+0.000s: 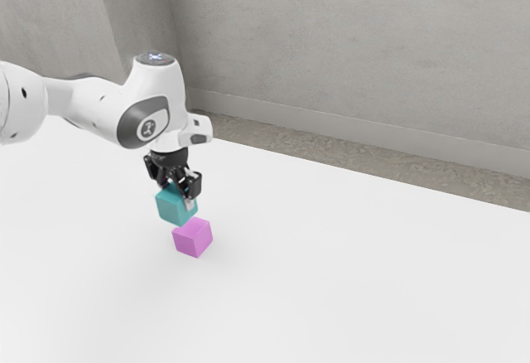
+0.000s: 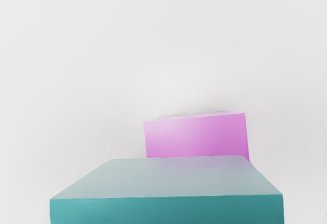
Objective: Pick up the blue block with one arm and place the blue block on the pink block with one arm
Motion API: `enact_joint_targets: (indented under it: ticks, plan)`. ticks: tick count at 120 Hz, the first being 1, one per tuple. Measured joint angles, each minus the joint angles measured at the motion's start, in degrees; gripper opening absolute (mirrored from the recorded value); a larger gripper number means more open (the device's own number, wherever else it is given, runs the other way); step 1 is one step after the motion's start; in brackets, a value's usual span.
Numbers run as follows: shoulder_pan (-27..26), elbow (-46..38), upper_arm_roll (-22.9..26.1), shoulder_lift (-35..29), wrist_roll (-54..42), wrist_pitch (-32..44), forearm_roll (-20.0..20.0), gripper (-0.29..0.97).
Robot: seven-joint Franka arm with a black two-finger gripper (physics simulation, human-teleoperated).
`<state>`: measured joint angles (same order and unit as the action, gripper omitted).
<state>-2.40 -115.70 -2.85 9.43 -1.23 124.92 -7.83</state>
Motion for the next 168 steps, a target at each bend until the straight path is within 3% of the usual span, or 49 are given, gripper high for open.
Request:
enact_joint_targets:
  ticks: [120, 142, 168]
  plan:
    - [0.1, 2.0, 0.7, 3.9, -1.5, 0.4, 1.7, 0.31]
    - [0.0, 2.0, 0.7, 3.7, -2.1, 0.3, 2.3, 0.51]
    - [0.0, 2.0, 0.7, 2.4, -2.8, 0.1, 2.6, 0.62]
